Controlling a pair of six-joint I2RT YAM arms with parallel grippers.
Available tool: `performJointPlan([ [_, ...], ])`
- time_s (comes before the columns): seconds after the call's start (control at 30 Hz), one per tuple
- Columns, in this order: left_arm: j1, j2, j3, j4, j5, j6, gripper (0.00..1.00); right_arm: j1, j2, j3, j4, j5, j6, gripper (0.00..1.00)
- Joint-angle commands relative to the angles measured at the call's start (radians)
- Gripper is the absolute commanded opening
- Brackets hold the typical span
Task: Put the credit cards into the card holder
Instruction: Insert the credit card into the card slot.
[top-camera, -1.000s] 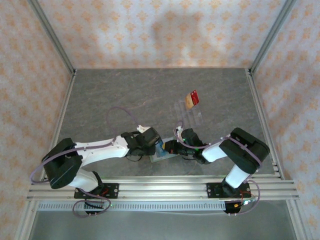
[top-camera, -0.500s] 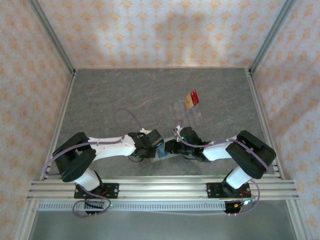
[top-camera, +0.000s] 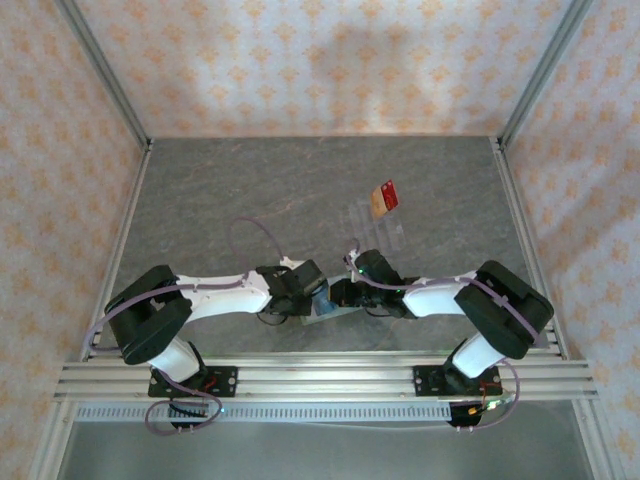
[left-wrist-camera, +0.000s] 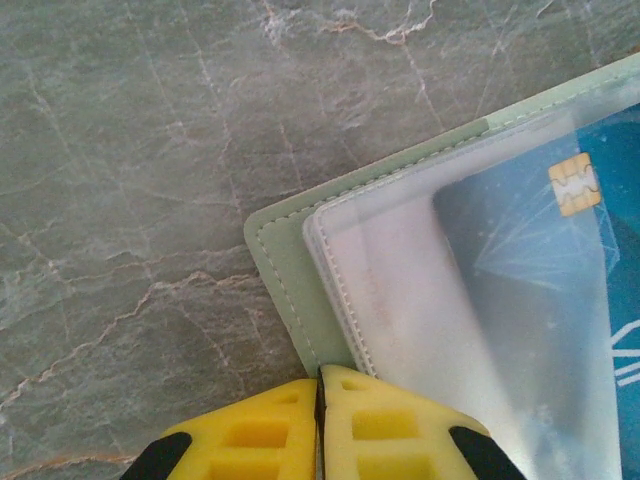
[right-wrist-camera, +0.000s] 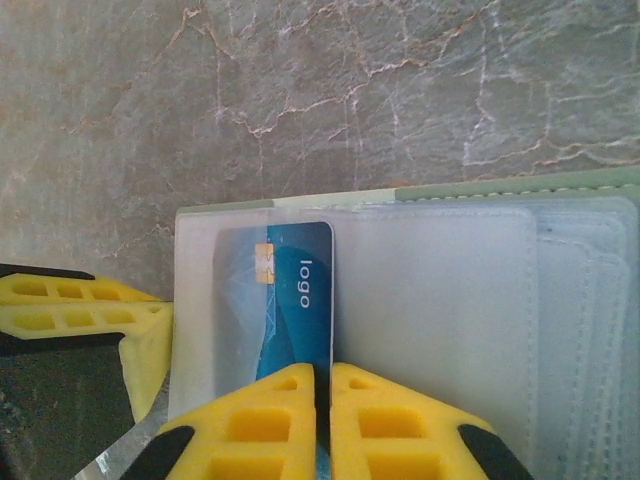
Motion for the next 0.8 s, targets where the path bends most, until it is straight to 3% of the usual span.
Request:
performJointPlan([
  [0.0, -0.006, 0.037, -0.045, 0.025, -0.013, -0.018, 0.09, 0.009, 0.015, 0.015, -0.095, 0.020, -0.031, 0.06],
  [0.13, -0.007, 0.046, -0.047, 0.034, -0.015, -0.020, 0.09, 0.040, 0.024, 0.036, -0.122, 0.037, -0.038, 0.00],
  [0.6, -0.018, 0.064, -0.057, 0.056, -0.018, -0.031, 0.09, 0.088, 0.057, 0.060, -0.136, 0.074, -0.021, 0.00],
  [0.77, -0.023, 0.074, -0.054, 0.062, -0.018, -0.036, 0.09, 0.111, 0.062, 0.058, -0.108, 0.078, -0.004, 0.10],
])
